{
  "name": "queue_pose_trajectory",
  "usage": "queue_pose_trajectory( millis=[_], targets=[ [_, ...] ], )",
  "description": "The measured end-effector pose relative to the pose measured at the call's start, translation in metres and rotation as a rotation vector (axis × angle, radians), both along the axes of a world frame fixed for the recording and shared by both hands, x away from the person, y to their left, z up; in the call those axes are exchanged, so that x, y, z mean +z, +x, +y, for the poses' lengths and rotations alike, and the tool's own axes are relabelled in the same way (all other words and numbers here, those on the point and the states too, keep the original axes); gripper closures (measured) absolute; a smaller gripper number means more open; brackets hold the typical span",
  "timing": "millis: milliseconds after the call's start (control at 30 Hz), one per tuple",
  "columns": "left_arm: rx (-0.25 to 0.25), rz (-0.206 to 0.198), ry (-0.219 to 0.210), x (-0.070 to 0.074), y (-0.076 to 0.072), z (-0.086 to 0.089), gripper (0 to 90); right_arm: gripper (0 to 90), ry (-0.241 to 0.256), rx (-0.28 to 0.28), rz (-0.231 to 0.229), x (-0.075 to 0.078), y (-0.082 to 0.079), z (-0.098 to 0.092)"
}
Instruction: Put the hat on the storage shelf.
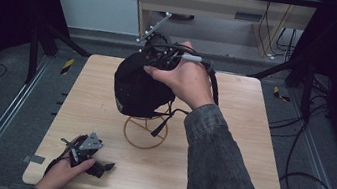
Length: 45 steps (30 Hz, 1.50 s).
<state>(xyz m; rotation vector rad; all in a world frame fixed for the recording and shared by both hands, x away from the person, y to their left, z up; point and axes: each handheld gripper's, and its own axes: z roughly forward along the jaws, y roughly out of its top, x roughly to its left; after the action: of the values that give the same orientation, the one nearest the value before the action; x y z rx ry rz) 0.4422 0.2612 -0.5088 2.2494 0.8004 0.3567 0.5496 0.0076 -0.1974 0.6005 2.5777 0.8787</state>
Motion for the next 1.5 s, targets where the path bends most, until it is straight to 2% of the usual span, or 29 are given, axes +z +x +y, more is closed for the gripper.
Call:
queue_pose_trajectory(
  millis=[133, 467, 700, 1067, 1233, 1500],
  targets=[
    [0.000, 0.000, 0.000, 0.000, 0.000, 0.000, 0.0, 72.4, 0.006, 0.004, 0.004, -0.003, 0.002, 0.004],
    [0.000, 0.000, 0.000, 0.000, 0.000, 0.000, 0.0, 71.9, -0.042, 0.005, 0.027, -0.019, 0.008, 0.015],
    [0.000, 0.000, 0.000, 0.000, 0.000, 0.000, 0.0, 71.6, -0.050, 0.004, 0.043, -0.029, 0.012, 0.019],
    [0.000, 0.000, 0.000, 0.000, 0.000, 0.000, 0.0, 69.8, -0.047, -0.008, 0.042, -0.031, 0.011, 0.017],
    [0.001, 0.001, -0.001, 0.000, 0.000, 0.000, 0.0, 65.6, -0.042, -0.018, 0.041, -0.031, 0.011, 0.013],
    [-0.001, -0.002, 0.002, 0.000, 0.000, 0.000, 0.0, 62.8, -0.004, -0.020, 0.038, -0.026, 0.007, 0.004]
  ],
)
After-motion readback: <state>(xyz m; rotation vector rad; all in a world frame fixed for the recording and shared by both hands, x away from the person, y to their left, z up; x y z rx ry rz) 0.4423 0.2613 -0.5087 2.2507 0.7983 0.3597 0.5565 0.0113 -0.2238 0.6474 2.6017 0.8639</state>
